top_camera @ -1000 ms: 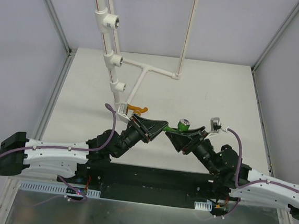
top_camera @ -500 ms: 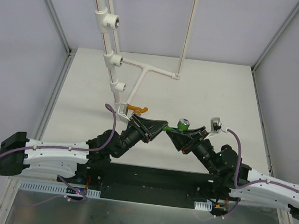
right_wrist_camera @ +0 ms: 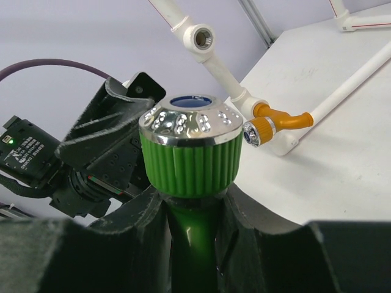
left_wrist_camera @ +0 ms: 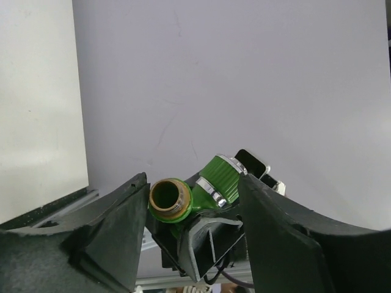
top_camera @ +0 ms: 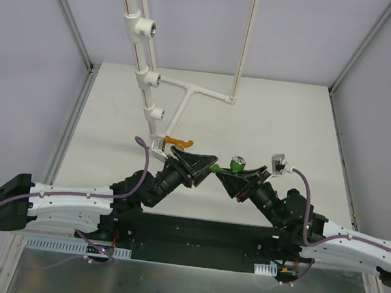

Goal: Install the water faucets
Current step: Pick up the water faucet from the center of the board.

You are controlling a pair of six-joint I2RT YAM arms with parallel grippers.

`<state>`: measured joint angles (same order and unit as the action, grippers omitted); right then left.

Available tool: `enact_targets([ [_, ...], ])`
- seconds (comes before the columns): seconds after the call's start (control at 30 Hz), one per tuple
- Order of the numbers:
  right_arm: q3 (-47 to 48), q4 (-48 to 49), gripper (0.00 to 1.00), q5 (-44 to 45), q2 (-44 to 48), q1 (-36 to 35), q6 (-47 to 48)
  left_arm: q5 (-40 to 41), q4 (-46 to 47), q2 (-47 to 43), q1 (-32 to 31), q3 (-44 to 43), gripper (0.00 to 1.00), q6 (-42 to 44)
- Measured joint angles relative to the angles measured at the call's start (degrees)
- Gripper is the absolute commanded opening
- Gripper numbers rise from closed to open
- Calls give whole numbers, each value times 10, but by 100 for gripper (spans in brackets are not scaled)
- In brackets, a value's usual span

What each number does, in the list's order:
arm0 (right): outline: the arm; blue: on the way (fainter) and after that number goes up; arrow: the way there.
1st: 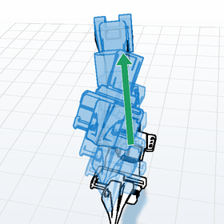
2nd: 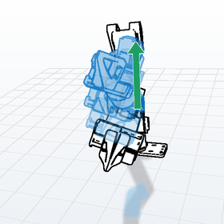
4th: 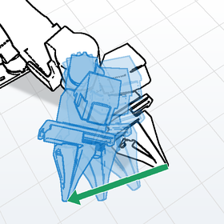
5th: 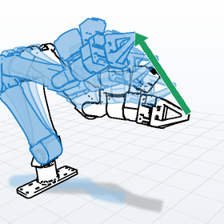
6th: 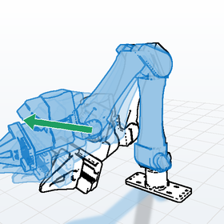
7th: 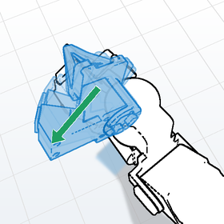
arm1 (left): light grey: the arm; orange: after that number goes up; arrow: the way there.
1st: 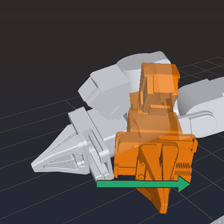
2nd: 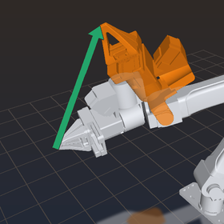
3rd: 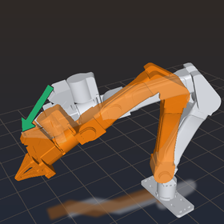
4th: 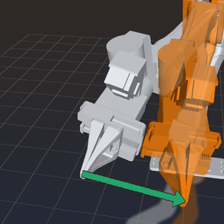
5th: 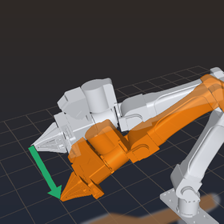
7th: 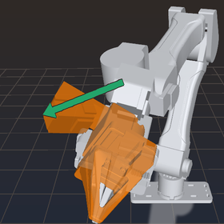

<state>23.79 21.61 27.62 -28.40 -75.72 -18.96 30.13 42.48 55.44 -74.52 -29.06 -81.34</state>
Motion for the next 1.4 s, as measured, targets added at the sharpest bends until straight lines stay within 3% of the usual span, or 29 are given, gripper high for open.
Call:
enact_targets([
  [1.07, 7, -87, 0, -39, -10, 0, -1, 1, -58, 0, 0, 0, 65, -2],
  [1.1, 7, -87, 0, -40, -10, 0, -1, 1, -58, 0, 0, 0, 64, -2],
  [1.23, 7, -85, 0, -41, -8, 0, -1, 3, -61, 2, 0, 0, 39, 0],
  [1.4, 7, -77, 0, -36, 4, 0, 2, 2, -62, 14, 0, -3, 20, -5],
])
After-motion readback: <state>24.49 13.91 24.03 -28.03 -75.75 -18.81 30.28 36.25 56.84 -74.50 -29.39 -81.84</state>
